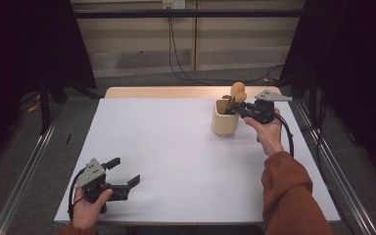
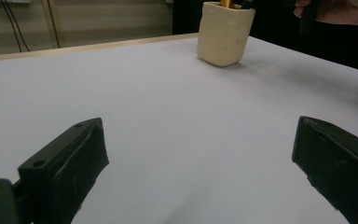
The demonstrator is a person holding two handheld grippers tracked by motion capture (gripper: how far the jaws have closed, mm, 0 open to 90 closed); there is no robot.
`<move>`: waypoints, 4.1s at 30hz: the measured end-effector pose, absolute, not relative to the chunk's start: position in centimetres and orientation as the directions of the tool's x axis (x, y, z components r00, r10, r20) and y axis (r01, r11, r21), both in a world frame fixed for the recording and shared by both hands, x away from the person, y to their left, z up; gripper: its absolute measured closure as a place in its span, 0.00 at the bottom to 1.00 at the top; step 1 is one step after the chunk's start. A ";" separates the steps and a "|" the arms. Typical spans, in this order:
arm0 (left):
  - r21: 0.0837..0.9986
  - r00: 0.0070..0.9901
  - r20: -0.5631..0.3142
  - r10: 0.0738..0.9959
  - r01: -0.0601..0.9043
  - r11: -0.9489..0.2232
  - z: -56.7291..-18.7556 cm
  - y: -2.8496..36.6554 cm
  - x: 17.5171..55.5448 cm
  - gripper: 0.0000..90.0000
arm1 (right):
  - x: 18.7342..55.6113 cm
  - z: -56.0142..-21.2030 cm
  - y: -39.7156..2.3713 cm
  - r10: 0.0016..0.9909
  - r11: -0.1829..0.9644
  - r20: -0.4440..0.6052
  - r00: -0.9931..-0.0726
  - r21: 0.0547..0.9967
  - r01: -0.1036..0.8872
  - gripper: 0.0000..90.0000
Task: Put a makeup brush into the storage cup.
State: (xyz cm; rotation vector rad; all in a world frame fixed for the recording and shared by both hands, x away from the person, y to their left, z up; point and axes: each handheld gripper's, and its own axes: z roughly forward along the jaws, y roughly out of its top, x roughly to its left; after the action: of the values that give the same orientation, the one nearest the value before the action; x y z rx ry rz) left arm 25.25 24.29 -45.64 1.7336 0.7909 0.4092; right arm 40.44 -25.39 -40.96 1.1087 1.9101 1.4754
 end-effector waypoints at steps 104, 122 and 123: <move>0.951 0.689 -0.110 0.717 0.282 -0.125 -45.3 24.8 24.4 0.03 | 24.3 -44.8 -28.7 0.881 -0.018 0.147 -0.449 0.960 0.280 0.01; 0.958 0.682 -0.107 0.723 0.265 -0.108 -45.2 25.3 23.7 0.03 | 20.3 -45.6 -29.4 0.902 0.005 0.112 -0.417 0.963 0.271 0.00; 0.958 0.682 -0.104 0.724 0.264 -0.112 -45.2 25.4 23.7 0.03 | 20.1 -45.6 -29.4 0.901 0.010 0.109 -0.420 0.962 0.271 0.00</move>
State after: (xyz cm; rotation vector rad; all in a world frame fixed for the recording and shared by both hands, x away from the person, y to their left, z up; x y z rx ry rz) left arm 23.70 25.43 -45.17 1.6847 0.8070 0.4721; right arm 20.06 -29.45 -45.65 1.2058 1.7262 1.4358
